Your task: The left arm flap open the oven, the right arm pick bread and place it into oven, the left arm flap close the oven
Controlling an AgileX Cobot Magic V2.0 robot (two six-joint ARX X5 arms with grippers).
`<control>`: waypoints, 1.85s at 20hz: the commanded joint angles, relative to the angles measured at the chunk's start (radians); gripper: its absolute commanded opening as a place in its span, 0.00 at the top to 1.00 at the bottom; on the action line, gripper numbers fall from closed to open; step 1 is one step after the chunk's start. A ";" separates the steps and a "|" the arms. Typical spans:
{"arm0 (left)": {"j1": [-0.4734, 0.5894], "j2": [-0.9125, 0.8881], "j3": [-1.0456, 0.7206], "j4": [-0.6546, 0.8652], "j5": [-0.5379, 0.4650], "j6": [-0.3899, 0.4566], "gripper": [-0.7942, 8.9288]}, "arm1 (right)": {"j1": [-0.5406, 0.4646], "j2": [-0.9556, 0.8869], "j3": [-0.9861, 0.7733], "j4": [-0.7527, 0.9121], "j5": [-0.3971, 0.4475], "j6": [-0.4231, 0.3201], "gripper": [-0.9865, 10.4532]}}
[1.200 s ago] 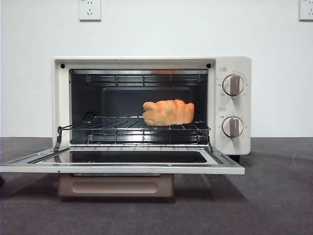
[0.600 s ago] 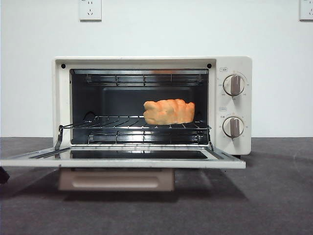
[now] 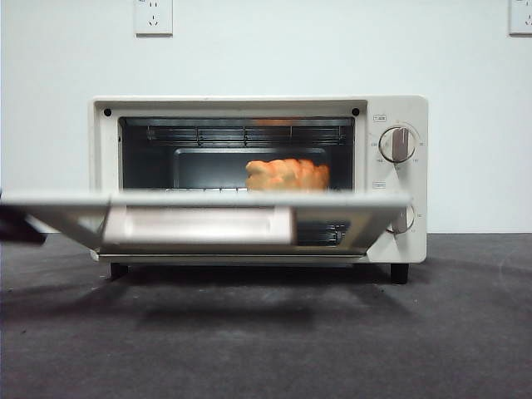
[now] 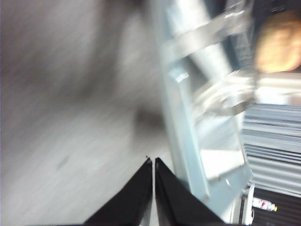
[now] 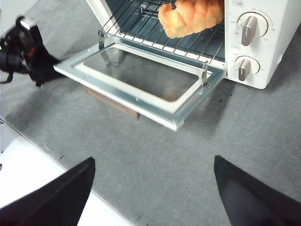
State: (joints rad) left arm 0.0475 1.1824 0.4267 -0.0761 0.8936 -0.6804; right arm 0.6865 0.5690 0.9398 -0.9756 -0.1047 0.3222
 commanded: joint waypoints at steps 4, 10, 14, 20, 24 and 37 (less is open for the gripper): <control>-0.004 -0.006 0.079 0.096 0.015 -0.113 0.90 | 0.008 0.004 0.019 0.010 0.001 0.015 0.56; -0.004 -0.006 0.130 0.191 -0.035 -0.221 0.90 | 0.008 0.004 0.019 0.010 0.001 0.019 0.56; -0.004 -0.006 0.148 0.260 -0.041 -0.280 0.90 | 0.008 0.004 0.019 0.010 0.001 0.019 0.56; -0.004 -0.006 0.176 0.343 -0.028 -0.357 0.90 | 0.008 0.004 0.019 0.011 0.002 0.018 0.56; -0.004 -0.006 0.213 0.341 0.010 -0.356 0.90 | 0.008 0.004 0.019 0.011 0.001 0.018 0.56; -0.004 -0.172 0.236 0.331 0.103 -0.212 0.90 | 0.008 0.004 0.019 0.011 0.085 0.029 0.56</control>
State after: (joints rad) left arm 0.0444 1.0164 0.6487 0.2432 0.9836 -0.9413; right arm 0.6865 0.5690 0.9398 -0.9756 -0.0254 0.3450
